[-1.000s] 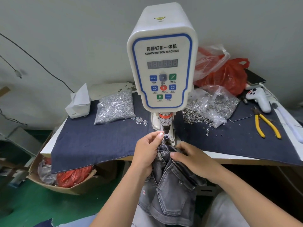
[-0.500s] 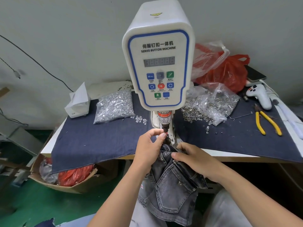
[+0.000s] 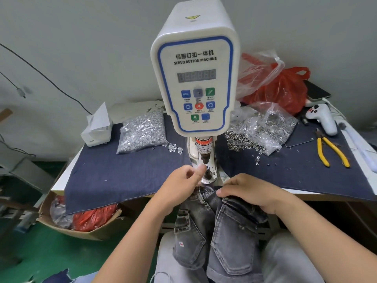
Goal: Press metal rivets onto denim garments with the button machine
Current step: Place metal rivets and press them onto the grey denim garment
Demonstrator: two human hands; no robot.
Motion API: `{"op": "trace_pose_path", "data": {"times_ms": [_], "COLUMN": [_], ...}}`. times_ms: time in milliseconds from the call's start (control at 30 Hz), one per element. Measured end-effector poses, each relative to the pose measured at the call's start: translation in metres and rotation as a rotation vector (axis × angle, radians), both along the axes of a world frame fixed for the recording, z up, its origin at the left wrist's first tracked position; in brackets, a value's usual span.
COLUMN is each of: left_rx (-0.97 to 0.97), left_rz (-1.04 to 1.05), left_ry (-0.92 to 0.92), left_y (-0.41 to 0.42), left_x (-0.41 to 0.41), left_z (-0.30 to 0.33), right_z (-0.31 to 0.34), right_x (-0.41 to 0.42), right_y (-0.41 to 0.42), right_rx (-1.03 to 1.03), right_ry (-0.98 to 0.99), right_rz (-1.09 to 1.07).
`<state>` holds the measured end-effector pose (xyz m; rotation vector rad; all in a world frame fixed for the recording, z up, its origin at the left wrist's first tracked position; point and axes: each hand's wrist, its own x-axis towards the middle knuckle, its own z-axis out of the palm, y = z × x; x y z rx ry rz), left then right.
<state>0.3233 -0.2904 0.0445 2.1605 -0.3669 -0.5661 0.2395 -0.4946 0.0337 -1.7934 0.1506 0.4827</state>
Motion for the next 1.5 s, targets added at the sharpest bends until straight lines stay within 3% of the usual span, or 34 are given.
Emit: {"op": "trace_pose_path", "data": {"times_ms": [100, 167, 300, 433, 700, 833, 933, 1300, 1500], "left_rx": [0.152, 0.130, -0.252, -0.473, -0.426, -0.221, -0.185, -0.266, -0.241], "left_rz": [-0.184, -0.352, -0.362, -0.241, -0.036, 0.092, 0.110, 0.166, 0.174], "left_ry": [0.069, 0.187, 0.496, 0.619, 0.561, 0.172, 0.031, 0.053, 0.082], "left_y": [0.009, 0.015, 0.027, 0.029, 0.013, -0.004, -0.009, -0.022, -0.023], "left_x": [-0.001, -0.003, -0.013, -0.024, -0.022, -0.010, 0.000, 0.031, 0.031], "left_z": [0.018, 0.022, 0.014, 0.002, -0.007, -0.007, -0.005, -0.010, -0.027], "right_z": [0.011, 0.017, 0.033, 0.029, 0.014, 0.010, 0.010, 0.000, 0.004], "right_x": [0.009, 0.013, 0.009, 0.005, -0.001, 0.010, 0.023, 0.056, 0.054], "right_y": [0.001, 0.002, -0.005, -0.020, -0.042, -0.033, -0.035, -0.037, -0.042], "right_rx": [0.041, 0.073, -0.022, -0.153, 0.025, 0.062, 0.056, -0.165, -0.361], "right_ry": [-0.009, 0.013, 0.034, 0.004, 0.012, -0.041, -0.026, -0.069, -0.097], "right_rz": [0.084, 0.146, 0.338, 0.415, 0.131, -0.103, -0.141, -0.250, -0.081]}}
